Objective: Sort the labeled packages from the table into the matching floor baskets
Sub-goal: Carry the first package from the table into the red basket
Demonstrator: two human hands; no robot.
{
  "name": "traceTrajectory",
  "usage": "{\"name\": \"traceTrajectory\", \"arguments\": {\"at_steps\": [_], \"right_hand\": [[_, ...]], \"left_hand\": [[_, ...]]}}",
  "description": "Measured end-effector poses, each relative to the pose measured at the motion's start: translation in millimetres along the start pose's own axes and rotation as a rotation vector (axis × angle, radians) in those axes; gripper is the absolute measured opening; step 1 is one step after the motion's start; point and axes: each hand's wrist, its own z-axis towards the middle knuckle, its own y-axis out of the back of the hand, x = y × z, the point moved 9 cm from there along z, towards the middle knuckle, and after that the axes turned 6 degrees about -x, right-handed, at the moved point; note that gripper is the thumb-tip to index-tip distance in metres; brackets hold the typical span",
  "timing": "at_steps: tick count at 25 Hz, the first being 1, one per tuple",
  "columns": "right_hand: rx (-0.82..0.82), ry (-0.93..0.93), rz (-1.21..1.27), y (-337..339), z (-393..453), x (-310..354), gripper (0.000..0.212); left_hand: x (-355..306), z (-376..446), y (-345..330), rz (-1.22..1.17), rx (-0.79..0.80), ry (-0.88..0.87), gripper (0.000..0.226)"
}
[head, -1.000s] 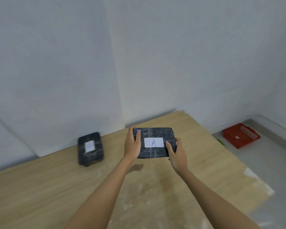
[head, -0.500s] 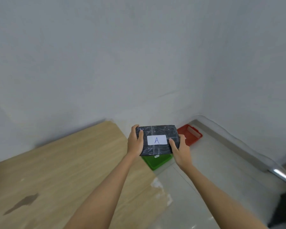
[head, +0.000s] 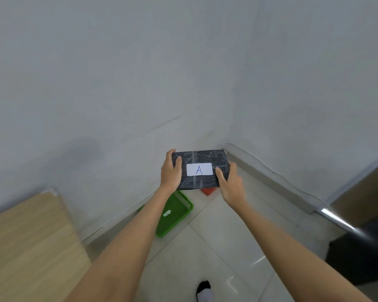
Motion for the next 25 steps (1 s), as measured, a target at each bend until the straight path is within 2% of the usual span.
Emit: {"name": "traceTrajectory", "arguments": {"at_steps": [2, 4, 6, 10, 13, 20, 25], "right_hand": [[0.032, -0.013, 0.017, 5.7, 40.3, -12.7, 0.037], [0.034, -0.022, 0.068, 8.3, 48.4, -13.8, 0.035], [0.049, -0.08, 0.062, 25.5, 199.5, -53.2, 0.034], [0.009, -0.078, 0.143, 20.7, 238.7, -53.9, 0.036], [0.079, -0.086, 0.158, 0.3, 312.2, -81.9, 0.036], [0.31, 0.094, 0.089, -44.5, 503.7, -131.2, 0.031], [0.446, 0.189, -0.005, -51.7, 598.4, -170.2, 0.03]], "left_hand": [[-7.0, 27.5, -32.9, -0.033, -0.016, 0.016, 0.039], [-11.8, 31.8, -37.9, -0.029, 0.027, -0.003, 0.041], [-42.0, 135.5, -154.6, 0.008, 0.033, 0.033, 0.043], [-48.5, 167.4, -168.1, 0.018, 0.052, 0.03, 0.05], [-34.4, 214.3, -208.4, 0.017, 0.003, 0.089, 0.055], [-6.1, 320.3, -319.1, 0.034, -0.153, 0.175, 0.048], [16.1, 344.3, -398.8, 0.003, -0.234, 0.335, 0.053]]}}
